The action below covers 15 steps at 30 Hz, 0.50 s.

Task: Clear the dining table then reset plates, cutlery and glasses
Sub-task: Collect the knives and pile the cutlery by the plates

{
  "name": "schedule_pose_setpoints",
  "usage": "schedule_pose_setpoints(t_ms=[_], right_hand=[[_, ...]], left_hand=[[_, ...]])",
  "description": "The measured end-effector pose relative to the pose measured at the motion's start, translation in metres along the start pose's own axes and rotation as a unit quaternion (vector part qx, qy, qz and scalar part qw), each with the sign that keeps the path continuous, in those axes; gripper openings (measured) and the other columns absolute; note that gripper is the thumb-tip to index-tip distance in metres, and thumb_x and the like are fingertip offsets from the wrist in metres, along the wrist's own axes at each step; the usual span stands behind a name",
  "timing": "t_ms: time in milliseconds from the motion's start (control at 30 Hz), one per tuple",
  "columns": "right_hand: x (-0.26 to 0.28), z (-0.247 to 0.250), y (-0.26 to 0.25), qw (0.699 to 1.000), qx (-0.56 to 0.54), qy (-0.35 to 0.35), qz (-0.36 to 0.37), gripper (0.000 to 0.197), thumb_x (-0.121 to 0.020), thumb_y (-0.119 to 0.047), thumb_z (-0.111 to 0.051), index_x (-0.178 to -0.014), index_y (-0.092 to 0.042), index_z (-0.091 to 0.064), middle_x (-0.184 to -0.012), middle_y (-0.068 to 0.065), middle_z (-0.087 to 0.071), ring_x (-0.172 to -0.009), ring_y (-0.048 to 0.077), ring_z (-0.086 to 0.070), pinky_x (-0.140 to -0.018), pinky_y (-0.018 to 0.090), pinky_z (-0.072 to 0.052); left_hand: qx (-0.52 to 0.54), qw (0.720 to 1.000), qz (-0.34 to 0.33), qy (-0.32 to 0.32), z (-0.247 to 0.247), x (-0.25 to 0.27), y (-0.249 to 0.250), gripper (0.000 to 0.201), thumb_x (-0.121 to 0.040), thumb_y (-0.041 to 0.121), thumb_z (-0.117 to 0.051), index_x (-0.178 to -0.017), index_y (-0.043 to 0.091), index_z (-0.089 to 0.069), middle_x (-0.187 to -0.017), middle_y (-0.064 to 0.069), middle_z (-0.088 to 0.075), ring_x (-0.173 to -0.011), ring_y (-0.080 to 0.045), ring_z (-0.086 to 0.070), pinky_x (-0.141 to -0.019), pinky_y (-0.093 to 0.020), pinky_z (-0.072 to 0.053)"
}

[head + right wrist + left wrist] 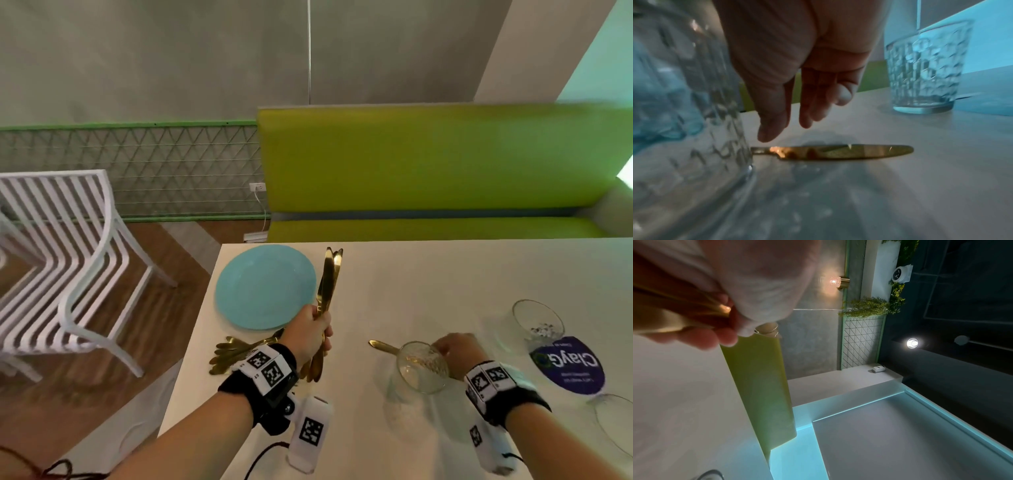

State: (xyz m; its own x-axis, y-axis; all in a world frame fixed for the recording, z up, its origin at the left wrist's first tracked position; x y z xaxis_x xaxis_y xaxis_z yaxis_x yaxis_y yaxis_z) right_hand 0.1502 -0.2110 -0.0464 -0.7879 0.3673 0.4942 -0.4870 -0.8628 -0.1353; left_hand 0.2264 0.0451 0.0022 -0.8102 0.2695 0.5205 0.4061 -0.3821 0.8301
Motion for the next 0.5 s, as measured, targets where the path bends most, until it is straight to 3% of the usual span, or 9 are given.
schedule_pose_setpoints(t_ms=[133,267,367,433,500], right_hand=[[-0.026,-0.018,-0.001,0.996,0.074,-0.031,0.039,0.030,-0.088,-0.028,-0.051,-0.108,-0.017,-0.069,-0.117,0.008,-0.067,-0.112,0.024,-0.062,-0.089,0.025,-0.048],[-0.039,-0.023,0.001,0.993,0.096,-0.028,0.060,0.029,-0.080,-0.028,-0.052,-0.096,-0.017,-0.074,-0.104,0.010,-0.072,-0.100,0.024,-0.067,-0.072,0.020,-0.042],[-0.037,-0.023,-0.003,0.991,0.109,-0.024,0.069,0.043,-0.076,-0.033,-0.041,-0.100,-0.019,-0.073,-0.107,0.008,-0.071,-0.102,0.024,-0.066,-0.081,0.025,-0.048],[-0.034,-0.019,-0.002,0.992,0.116,-0.009,0.054,0.032,-0.083,-0.029,-0.048,-0.105,-0.024,-0.070,-0.112,0.002,-0.069,-0.107,0.021,-0.063,-0.086,0.025,-0.048],[-0.030,-0.016,0.001,0.994,0.100,-0.008,0.045,0.024,-0.085,-0.023,-0.051,-0.097,-0.028,-0.070,-0.115,-0.001,-0.067,-0.110,0.019,-0.061,-0.089,0.024,-0.047]], left_hand=[[0.002,1.000,0.017,0.018,-0.004,-0.006,0.000,0.016,-0.099,0.027,-0.040,-0.087,0.018,-0.047,-0.077,-0.002,-0.051,-0.070,-0.014,-0.051,-0.078,-0.033,-0.048],[0.001,0.999,0.021,0.027,-0.006,-0.011,0.002,0.016,-0.099,0.027,-0.039,-0.090,0.017,-0.048,-0.079,-0.003,-0.052,-0.072,-0.015,-0.053,-0.081,-0.035,-0.050],[-0.002,0.999,0.019,0.026,-0.009,-0.013,0.006,0.014,-0.099,0.026,-0.040,-0.090,0.017,-0.048,-0.080,-0.003,-0.053,-0.071,-0.014,-0.054,-0.079,-0.033,-0.051],[0.000,1.000,0.013,0.022,-0.010,-0.013,0.008,0.011,-0.099,0.023,-0.040,-0.098,0.015,-0.048,-0.081,-0.002,-0.052,-0.068,-0.012,-0.054,-0.071,-0.027,-0.050],[-0.002,1.000,0.006,0.021,-0.010,-0.012,0.011,0.012,-0.099,0.022,-0.040,-0.102,0.013,-0.047,-0.081,-0.002,-0.052,-0.066,-0.011,-0.054,-0.066,-0.023,-0.049]])
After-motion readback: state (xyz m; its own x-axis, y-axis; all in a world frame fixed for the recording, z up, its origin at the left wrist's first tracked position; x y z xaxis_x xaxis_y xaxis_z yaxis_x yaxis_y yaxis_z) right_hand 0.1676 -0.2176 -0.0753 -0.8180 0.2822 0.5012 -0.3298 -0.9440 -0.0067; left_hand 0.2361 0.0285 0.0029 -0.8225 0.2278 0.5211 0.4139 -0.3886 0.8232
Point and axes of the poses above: each hand's wrist, its own x-axis away from the middle knuckle, its own z-axis out of the back of the hand, y = z × x, the point moved 6 cm from there along -x, towards the middle knuckle
